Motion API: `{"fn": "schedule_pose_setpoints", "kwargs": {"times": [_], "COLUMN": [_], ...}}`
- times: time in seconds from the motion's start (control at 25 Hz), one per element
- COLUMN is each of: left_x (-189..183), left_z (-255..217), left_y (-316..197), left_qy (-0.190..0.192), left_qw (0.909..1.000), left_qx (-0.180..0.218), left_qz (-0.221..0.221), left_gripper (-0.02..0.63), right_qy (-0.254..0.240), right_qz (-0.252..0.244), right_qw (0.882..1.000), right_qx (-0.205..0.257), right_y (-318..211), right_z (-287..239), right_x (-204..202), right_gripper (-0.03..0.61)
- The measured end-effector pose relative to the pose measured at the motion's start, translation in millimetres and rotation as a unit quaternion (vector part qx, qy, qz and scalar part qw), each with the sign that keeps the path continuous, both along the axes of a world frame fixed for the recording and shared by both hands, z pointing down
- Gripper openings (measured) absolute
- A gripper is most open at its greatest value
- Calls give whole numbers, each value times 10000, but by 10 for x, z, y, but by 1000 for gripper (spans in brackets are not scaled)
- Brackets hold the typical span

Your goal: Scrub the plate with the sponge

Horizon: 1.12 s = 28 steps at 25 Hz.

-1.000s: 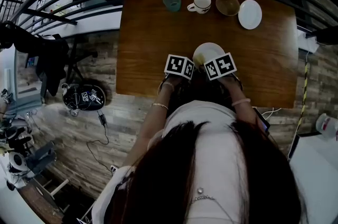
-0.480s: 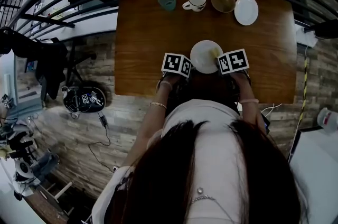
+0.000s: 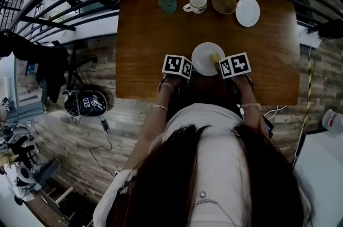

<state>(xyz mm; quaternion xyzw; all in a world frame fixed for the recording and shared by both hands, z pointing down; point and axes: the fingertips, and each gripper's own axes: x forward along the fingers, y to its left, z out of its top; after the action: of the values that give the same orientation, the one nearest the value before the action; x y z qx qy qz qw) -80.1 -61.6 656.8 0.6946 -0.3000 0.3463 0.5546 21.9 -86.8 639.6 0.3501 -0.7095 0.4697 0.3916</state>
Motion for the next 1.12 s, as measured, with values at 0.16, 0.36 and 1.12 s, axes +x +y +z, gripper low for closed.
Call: {"fn": "schedule_pose_setpoints", "kwargs": {"times": [0.16, 0.36, 1.12], "left_x": [10, 14, 13], "left_z": [5, -4, 15], "left_y": [12, 17, 9], "left_qy": [6, -24, -63], "left_qw": [10000, 10000, 9999], "left_qx": [-38, -34, -108], "left_qz": [-6, -27, 37], "left_gripper": [87, 88, 87], "right_qy": [-173, -501, -37], "right_qz": [-499, -866, 410], "right_qw": [9985, 9947, 9990], "right_qx": [-117, -246, -149], "right_y": [157, 294, 112], "right_z": [45, -8, -20], "right_x": [-348, -678, 308], "right_gripper": [58, 58, 58]}}
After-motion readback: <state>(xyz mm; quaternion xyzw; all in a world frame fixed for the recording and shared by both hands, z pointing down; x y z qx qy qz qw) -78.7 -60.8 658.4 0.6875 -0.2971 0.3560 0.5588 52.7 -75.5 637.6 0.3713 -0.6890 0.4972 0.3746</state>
